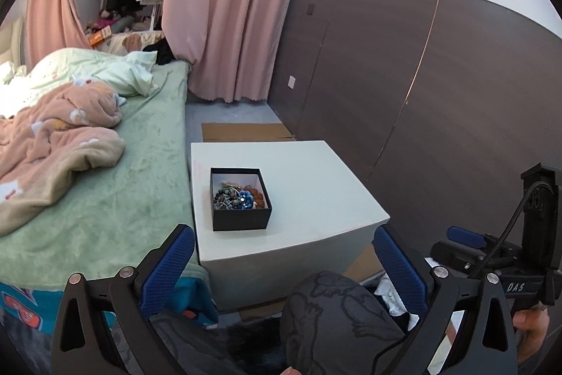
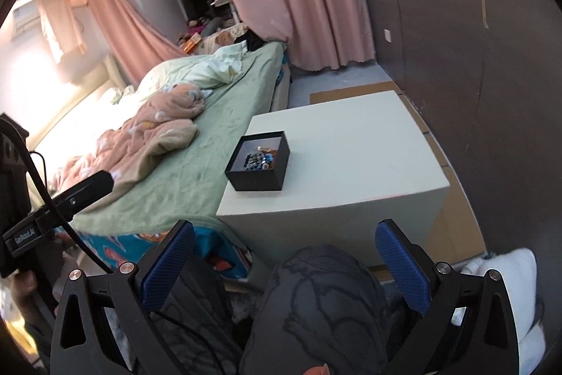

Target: Organize jewelry

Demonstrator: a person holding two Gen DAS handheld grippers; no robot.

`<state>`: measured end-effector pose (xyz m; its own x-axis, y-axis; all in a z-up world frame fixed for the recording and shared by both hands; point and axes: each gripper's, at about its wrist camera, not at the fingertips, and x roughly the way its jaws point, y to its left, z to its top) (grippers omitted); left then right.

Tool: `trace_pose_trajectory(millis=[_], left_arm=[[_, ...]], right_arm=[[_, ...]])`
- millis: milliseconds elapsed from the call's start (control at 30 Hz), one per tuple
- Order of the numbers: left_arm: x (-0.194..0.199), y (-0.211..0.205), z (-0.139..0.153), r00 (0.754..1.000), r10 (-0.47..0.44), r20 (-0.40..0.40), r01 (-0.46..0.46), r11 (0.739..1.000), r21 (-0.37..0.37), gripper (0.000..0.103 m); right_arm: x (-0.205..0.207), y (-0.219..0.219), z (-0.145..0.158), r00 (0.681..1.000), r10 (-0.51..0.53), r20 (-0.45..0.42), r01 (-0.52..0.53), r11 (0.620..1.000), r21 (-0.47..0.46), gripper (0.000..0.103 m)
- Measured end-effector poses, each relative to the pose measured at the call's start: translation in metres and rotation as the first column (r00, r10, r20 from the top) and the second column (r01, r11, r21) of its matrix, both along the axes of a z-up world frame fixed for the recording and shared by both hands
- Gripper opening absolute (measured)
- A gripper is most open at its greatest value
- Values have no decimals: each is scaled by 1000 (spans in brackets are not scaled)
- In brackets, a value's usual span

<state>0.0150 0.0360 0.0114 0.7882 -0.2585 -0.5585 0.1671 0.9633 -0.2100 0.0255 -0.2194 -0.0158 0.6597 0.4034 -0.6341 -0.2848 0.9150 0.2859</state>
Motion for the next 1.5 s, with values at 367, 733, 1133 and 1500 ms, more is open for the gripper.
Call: trace_pose_trajectory(millis=[367,733,1133,1500], left_arm=[[9,-7,-7,1000,6,-19,-6,1000,18,102],[11,-11,-12,1000,17,-15,-16,999,37,102],[9,-8,-10,999,36,-15,-36,998,44,102],[-1,-11,-5,999,49,3,-50,997,59,102]], right_arm=[[2,-12,-4,1000,-29,12,29,999,-15,103],[5,-19,-12,1000,-30,4,30,999,17,103],[2,-21,-7,999,-43,25,43,999,7,103],[3,-24,-6,999,-46,24,46,999,16,103]])
